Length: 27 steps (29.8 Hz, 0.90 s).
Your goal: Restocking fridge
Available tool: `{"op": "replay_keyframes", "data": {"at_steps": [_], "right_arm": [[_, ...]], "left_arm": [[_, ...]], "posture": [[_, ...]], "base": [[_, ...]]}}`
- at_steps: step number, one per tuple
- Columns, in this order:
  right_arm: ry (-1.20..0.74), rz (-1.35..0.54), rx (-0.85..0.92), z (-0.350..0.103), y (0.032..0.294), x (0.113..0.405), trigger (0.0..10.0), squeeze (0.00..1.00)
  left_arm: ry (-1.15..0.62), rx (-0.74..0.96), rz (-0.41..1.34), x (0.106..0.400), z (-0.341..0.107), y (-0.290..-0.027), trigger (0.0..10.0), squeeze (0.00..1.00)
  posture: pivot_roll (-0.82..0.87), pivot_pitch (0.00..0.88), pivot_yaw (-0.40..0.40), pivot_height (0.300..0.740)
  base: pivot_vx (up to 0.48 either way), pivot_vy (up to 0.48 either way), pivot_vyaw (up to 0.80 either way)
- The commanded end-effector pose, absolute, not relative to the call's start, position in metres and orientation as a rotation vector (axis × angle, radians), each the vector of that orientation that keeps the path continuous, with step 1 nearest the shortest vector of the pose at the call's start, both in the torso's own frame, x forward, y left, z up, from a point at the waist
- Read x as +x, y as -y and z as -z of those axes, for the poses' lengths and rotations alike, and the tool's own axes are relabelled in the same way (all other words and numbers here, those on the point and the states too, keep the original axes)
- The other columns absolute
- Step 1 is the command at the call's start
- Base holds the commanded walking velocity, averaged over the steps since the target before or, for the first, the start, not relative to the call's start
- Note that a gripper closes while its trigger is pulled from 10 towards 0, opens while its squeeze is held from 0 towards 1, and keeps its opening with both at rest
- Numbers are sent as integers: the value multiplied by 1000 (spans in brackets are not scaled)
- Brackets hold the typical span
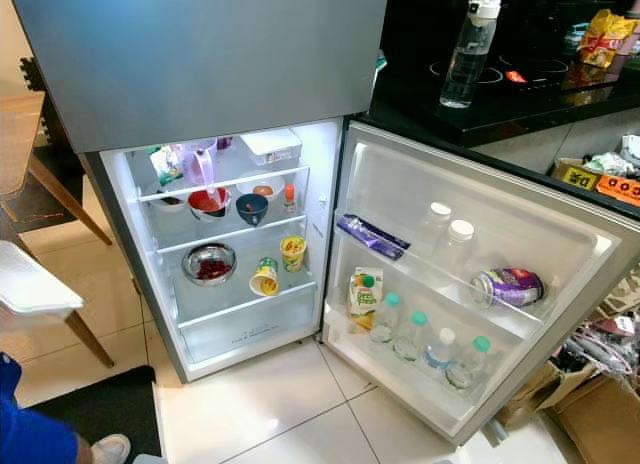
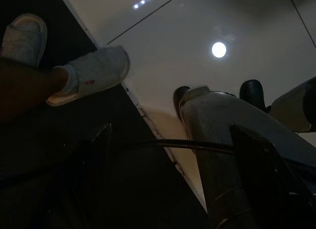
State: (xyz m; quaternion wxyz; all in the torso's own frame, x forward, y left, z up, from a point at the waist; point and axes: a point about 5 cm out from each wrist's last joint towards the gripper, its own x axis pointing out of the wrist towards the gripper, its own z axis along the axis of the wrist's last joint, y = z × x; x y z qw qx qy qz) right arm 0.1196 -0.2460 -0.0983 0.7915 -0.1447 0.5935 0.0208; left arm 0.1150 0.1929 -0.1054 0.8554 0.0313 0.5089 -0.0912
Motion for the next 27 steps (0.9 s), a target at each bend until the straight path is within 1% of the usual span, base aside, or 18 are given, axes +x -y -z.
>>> {"op": "replay_keyframes", "data": {"at_steps": [1, 10, 16, 20, 22, 25, 27], "right_arm": [[-1279, -43, -299, 99, 244, 119, 10000, 0], [-1252, -66, -315, 98, 243, 122, 10000, 0], [-1217, -108, -325, 99, 235, 126, 10000, 0], [-1154, -117, -418, 97, 235, 131, 10000, 0], [-1156, -115, -337, 96, 235, 131, 10000, 0], [-1160, -116, -285, 96, 236, 132, 10000, 0], [-1160, -113, -268, 95, 238, 132, 10000, 0]], "left_arm": [[-1131, 92, 188, 101, 109, -201, 10000, 0], [-1135, 94, 186, 100, 109, -202, 10000, 0], [-1134, 93, 185, 100, 109, -202, 10000, 0], [-1137, 97, 182, 99, 109, -202, 10000, 0], [-1133, 67, 140, 99, 109, -204, 10000, 0], [-1129, 50, 118, 100, 109, -205, 10000, 0], [-1133, 67, 126, 100, 109, -206, 10000, 0]], "posture": [[-47, 0, -18, 740], [-47, 0, -19, 740], [-47, 0, -19, 740], [-47, 0, -19, 740], [-47, 0, -19, 740], [-47, 0, -19, 740], [-47, 0, -19, 740]], "base": [[0, 0, 0], [0, 0, 0], [0, 0, 0], [0, 0, 0], [0, 0, 0], [0, 0, 0], [0, 0, 0]]}}
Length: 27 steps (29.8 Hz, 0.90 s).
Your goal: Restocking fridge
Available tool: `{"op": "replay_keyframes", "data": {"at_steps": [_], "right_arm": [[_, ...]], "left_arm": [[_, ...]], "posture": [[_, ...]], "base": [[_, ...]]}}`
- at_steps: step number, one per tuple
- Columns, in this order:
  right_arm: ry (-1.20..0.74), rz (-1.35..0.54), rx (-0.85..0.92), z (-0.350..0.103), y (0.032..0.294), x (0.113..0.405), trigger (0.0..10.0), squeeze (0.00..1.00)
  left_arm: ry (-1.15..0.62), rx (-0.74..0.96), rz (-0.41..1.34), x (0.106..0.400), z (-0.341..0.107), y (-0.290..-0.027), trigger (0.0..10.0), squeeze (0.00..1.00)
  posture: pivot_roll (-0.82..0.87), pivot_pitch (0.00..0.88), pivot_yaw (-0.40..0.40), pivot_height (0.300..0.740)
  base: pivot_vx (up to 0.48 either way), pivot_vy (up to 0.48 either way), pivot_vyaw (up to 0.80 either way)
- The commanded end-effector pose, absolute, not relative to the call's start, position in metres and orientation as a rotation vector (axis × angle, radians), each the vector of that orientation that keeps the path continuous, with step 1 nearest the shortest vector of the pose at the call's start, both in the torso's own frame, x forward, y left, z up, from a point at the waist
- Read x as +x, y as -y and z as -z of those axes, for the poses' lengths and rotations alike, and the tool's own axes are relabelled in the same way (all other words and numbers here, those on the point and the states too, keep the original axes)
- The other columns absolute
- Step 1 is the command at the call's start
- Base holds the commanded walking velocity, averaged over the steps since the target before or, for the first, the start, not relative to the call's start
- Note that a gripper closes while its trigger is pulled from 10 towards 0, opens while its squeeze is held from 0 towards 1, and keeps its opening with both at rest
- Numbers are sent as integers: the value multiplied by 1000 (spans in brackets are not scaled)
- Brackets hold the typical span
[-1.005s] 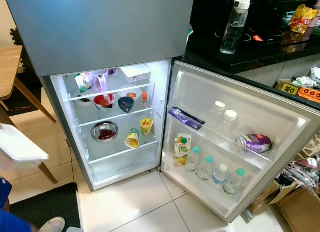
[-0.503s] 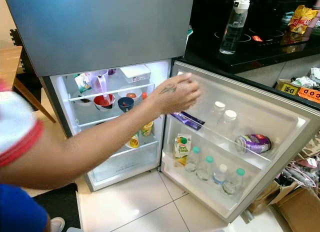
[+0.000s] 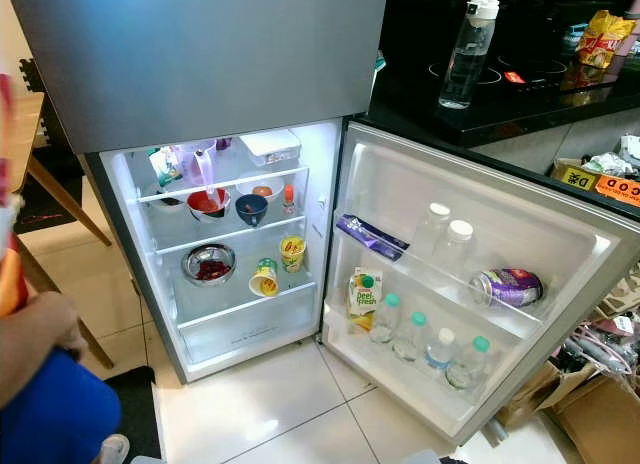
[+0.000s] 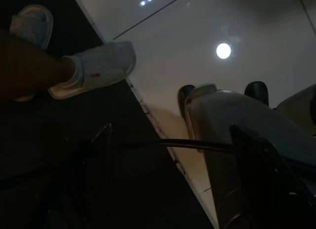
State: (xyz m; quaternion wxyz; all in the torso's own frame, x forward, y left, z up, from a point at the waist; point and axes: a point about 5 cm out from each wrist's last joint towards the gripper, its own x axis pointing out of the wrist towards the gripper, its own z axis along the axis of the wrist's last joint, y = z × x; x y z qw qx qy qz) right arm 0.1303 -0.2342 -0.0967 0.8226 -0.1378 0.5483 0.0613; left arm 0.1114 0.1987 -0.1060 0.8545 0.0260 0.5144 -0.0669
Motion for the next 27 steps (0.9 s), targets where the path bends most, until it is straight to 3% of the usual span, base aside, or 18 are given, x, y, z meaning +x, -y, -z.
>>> {"op": "replay_keyframes", "data": {"at_steps": [1, 27], "right_arm": [[-1160, -113, -268, 95, 238, 132, 10000, 0], [-1159, -65, -218, 94, 245, 129, 10000, 0]], "left_arm": [[-1133, 67, 126, 100, 109, -206, 10000, 0], [-1128, 70, -16, 103, 106, -222, 10000, 0]], "posture": [[-47, 0, -19, 740], [-50, 0, -20, 740]], "base": [[0, 0, 0], [0, 0, 0]]}}
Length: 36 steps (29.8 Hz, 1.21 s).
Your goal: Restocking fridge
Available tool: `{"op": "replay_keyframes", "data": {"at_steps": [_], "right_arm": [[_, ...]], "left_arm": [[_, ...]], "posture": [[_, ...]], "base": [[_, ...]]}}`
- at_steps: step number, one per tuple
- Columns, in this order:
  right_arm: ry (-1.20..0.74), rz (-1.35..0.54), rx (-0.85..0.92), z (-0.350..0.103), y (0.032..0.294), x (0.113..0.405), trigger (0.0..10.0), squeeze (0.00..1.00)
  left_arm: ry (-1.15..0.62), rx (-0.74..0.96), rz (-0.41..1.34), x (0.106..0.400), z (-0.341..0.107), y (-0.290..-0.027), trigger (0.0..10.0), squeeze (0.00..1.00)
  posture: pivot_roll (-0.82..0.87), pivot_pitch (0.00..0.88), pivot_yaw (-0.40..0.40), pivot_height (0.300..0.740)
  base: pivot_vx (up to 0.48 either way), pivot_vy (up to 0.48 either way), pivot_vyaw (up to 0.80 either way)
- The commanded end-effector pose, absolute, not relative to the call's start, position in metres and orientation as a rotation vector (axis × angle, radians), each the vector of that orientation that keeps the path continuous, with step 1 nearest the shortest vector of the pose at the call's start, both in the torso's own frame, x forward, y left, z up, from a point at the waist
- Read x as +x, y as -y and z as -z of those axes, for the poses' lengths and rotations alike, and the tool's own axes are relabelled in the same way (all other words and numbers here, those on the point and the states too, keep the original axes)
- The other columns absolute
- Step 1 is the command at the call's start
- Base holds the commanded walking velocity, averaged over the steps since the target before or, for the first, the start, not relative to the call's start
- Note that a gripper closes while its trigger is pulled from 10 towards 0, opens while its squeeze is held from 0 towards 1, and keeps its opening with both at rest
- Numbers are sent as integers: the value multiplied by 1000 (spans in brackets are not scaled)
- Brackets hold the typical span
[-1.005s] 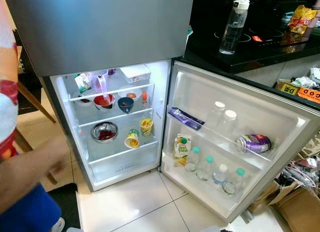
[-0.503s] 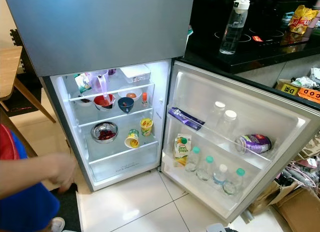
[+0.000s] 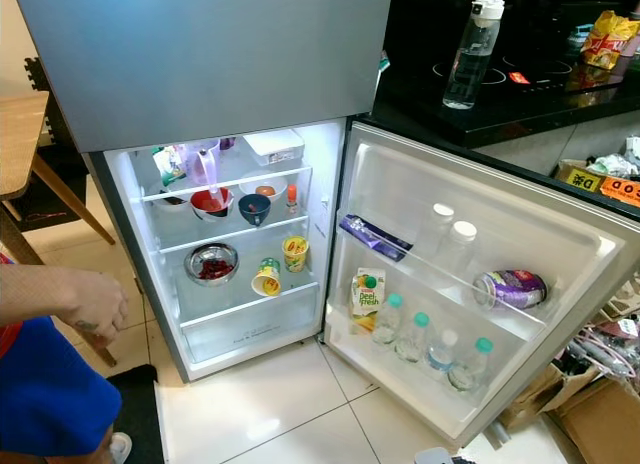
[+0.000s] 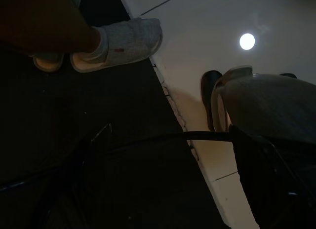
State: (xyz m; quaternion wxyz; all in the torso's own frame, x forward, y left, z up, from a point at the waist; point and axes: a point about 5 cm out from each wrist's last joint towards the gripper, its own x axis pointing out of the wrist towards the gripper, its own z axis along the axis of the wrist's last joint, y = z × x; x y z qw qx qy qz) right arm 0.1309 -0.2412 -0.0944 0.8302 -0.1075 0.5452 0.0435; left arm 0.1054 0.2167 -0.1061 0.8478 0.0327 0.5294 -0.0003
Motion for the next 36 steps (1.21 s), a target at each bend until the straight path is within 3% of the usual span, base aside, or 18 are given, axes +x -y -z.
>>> {"op": "replay_keyframes", "data": {"at_steps": [1, 9, 27, 36], "right_arm": [[-1158, -59, -216, 94, 246, 129, 10000, 0], [-1164, -51, -228, 93, 250, 129, 10000, 0], [-1171, -54, -225, 93, 250, 128, 10000, 0], [-1174, -53, -235, 92, 253, 128, 10000, 0]], "left_arm": [[-1126, 61, -15, 103, 106, -221, 10000, 0], [-1130, 29, 19, 103, 108, -211, 10000, 0], [-1131, 13, 13, 102, 108, -213, 10000, 0], [-1125, 1, 14, 105, 107, -212, 10000, 0]], "posture": [[-55, 0, -21, 740], [-59, 0, -30, 740], [-62, 0, -28, 740], [-62, 0, -29, 740]], "base": [[0, 0, 0], [0, -72, 0], [0, -391, 0], [0, 0, 0]]}}
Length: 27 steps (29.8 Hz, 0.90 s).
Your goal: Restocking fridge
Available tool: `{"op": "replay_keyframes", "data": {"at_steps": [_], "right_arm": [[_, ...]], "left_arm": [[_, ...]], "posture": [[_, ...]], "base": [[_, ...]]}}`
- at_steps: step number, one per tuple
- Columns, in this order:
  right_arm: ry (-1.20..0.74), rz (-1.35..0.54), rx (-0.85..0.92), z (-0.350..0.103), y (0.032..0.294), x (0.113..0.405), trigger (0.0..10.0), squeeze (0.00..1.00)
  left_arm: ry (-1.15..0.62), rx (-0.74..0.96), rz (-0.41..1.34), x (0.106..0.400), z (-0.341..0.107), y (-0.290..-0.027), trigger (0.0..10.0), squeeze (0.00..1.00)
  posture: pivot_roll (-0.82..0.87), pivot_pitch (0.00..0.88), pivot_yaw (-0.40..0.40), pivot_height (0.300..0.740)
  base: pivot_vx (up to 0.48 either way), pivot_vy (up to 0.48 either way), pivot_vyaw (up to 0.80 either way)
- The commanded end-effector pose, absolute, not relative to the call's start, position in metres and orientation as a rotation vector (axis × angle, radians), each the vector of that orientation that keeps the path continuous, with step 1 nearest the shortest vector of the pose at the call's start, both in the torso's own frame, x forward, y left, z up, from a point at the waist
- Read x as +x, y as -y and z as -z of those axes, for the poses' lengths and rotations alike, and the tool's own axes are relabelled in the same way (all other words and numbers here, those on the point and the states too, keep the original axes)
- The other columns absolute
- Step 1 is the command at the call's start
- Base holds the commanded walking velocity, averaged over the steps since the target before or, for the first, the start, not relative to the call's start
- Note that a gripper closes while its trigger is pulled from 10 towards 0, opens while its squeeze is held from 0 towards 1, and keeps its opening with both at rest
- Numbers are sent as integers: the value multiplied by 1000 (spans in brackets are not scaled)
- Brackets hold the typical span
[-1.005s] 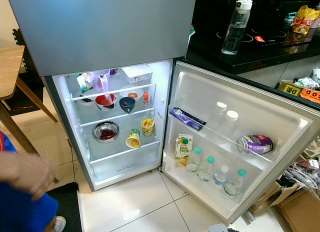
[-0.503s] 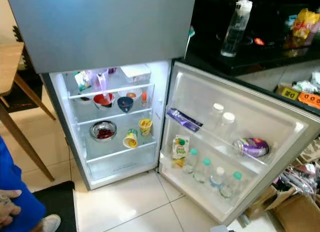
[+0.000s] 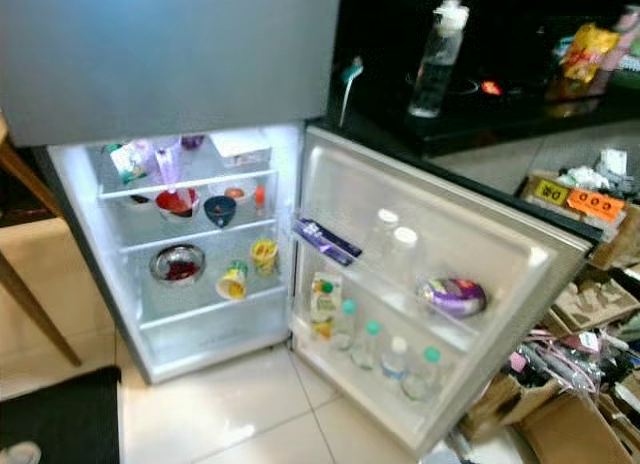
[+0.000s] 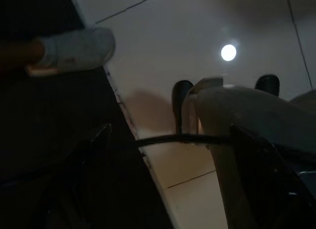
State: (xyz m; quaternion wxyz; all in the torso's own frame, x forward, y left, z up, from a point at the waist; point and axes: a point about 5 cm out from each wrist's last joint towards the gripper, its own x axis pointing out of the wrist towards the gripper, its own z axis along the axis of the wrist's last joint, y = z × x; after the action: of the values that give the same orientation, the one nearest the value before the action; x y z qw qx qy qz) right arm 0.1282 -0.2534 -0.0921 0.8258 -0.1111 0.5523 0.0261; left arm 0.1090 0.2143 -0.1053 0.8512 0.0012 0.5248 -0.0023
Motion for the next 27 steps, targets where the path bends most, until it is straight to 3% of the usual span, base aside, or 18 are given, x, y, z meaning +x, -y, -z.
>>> {"op": "replay_keyframes", "data": {"at_steps": [1, 21, 27], "right_arm": [[-1173, -53, -236, 92, 253, 129, 10000, 0], [-1183, -40, -237, 92, 255, 127, 10000, 0], [-1183, -37, -238, 92, 255, 127, 10000, 0]], "left_arm": [[-1125, -2, 24, 105, 107, -212, 10000, 0], [-1136, -21, 31, 101, 108, -210, 10000, 0], [-1133, -10, 18, 101, 108, -212, 10000, 0]], "posture": [[-62, 0, -29, 740], [-63, 0, -27, 740], [-64, 0, -27, 740]], "base": [[0, -296, 0], [0, -453, 0], [0, -235, 0]]}}
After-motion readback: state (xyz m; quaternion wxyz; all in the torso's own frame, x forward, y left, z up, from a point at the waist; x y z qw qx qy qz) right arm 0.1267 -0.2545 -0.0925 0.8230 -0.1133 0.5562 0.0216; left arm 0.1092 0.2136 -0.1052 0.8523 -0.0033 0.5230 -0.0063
